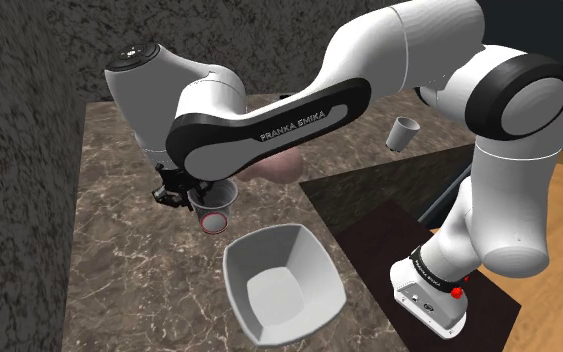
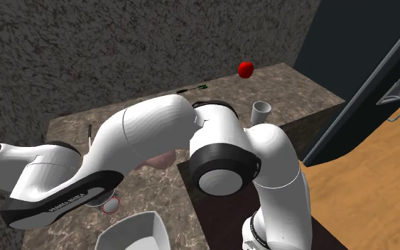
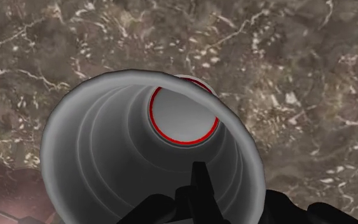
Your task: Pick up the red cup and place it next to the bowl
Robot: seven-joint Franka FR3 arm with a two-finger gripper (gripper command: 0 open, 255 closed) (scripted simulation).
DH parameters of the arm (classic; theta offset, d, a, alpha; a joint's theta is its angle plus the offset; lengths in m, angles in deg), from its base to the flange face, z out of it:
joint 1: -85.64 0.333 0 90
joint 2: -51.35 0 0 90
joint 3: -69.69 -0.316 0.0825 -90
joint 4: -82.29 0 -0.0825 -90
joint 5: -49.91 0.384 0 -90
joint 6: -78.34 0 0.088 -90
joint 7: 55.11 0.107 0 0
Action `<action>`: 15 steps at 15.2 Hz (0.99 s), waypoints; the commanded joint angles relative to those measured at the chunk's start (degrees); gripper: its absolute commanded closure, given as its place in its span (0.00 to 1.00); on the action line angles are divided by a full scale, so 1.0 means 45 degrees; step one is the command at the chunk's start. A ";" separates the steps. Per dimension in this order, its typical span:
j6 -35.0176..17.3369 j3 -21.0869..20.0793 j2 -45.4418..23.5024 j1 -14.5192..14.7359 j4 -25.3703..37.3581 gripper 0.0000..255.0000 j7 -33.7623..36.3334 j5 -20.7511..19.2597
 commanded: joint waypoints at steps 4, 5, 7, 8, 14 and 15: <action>0.0000 0.0000 0.0001 0.0001 0.0004 0.00 0.0001 -0.0001; 0.0000 0.0000 0.0001 0.0001 0.0004 0.00 0.0001 -0.0001; 0.0389 -0.0035 0.0061 0.0051 0.0340 0.00 -0.0046 0.0052; 0.0788 -0.0065 0.0101 0.0110 0.0706 0.00 -0.0090 0.0097; 0.1526 -0.0110 0.0123 0.0233 0.1431 0.00 -0.0164 0.0155; 0.1527 -0.0110 0.0123 0.0233 0.1431 0.00 -0.0164 0.0155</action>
